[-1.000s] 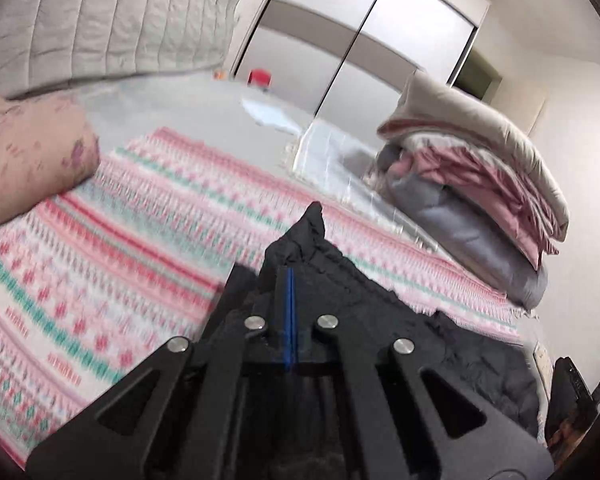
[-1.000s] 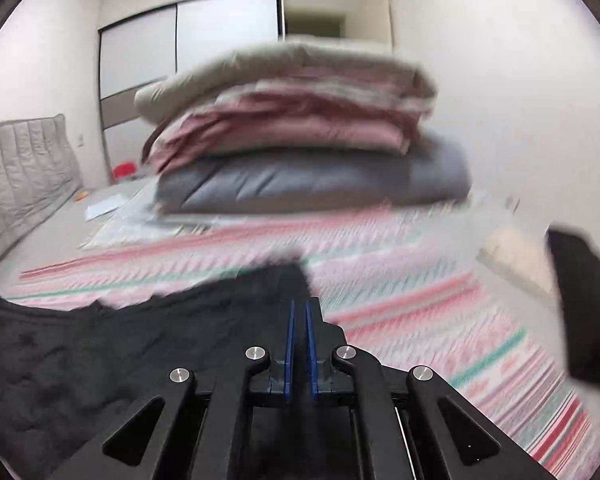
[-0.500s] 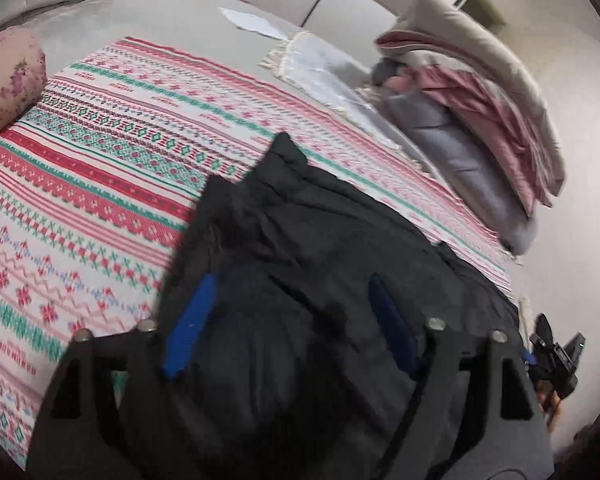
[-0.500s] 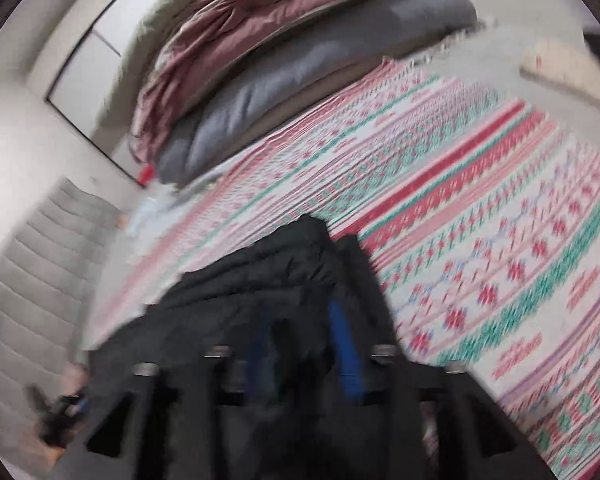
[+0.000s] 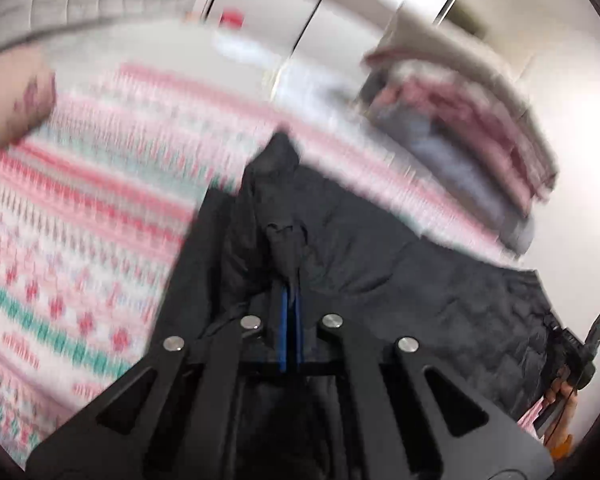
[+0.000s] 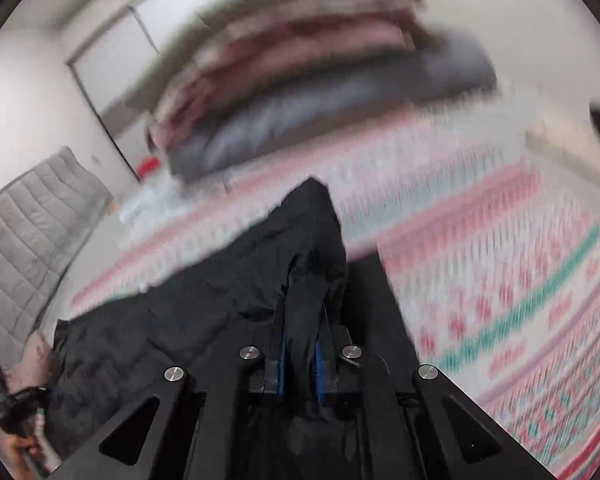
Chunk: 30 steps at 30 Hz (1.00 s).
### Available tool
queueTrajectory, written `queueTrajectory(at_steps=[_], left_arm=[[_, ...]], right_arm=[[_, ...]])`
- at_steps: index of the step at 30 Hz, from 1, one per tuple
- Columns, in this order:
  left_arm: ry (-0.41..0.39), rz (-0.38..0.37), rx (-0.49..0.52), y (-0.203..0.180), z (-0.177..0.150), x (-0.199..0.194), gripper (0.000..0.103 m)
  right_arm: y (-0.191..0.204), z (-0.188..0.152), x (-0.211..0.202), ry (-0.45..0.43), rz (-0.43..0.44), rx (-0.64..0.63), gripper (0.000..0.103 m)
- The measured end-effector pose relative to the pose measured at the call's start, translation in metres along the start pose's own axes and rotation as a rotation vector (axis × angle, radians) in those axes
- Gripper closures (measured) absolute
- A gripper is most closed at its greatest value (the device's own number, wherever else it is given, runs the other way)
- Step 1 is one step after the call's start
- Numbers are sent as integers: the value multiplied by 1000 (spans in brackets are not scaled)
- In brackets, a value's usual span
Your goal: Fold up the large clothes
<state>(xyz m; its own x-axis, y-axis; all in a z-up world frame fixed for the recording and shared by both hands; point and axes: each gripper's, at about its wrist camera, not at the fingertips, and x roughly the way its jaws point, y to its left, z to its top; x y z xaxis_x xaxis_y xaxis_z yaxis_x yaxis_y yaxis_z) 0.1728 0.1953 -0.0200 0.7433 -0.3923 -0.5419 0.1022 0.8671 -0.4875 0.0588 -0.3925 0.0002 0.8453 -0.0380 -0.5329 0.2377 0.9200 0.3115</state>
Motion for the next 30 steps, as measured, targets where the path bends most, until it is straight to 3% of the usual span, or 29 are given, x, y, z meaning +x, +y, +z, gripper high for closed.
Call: queueTrajectory(at_steps=[2,4,5,7,9,11,12,13,14,15,18,20,23,27,30], left_arm=[[-56,26,0,6,-1,5,98],[33,156,-4,16,-8,32,93],[66,188,-9,21,-13,42,92],[93,206,-3,20,-16,45,91],[104,220,4,12,-8,34,85],[92,201,-6,3,-2,20,53],[87,193,-15,-1,-1,13,29],[87,186,-17,-3,1,10,20],[93,172,-11,-7,2,5,20],[108,158,3,-13,3,1,20],[132,155,22,-32,1,-10,19],[133,137,11,-45,-6,-14,17],[201,97,2,-56,-22,-11,15],[279,169,-219,-27,-48,-21,15],[163,194,-397,-10,-73,-53,15]], right_arm=[[6,2,4,-46,-14,-27,93],[3,-2,29,5,-55,-31,93],[-2,-9,49,86,-104,-35,90],[-10,-23,70,157,-167,-47,79],[-9,-22,66,153,-187,-38,74],[-3,-12,44,98,-227,-45,68],[0,-8,33,58,-224,-47,56],[2,-7,22,28,-215,-42,45],[5,-5,10,-11,-199,-31,26],[9,-4,1,-41,-190,-27,21],[28,-6,-14,-83,-158,-59,21],[43,-6,-16,-74,-128,-90,21],[64,-18,-15,-19,-83,-110,21],[88,-37,-7,92,5,-122,21],[98,-52,-2,169,22,-99,21]])
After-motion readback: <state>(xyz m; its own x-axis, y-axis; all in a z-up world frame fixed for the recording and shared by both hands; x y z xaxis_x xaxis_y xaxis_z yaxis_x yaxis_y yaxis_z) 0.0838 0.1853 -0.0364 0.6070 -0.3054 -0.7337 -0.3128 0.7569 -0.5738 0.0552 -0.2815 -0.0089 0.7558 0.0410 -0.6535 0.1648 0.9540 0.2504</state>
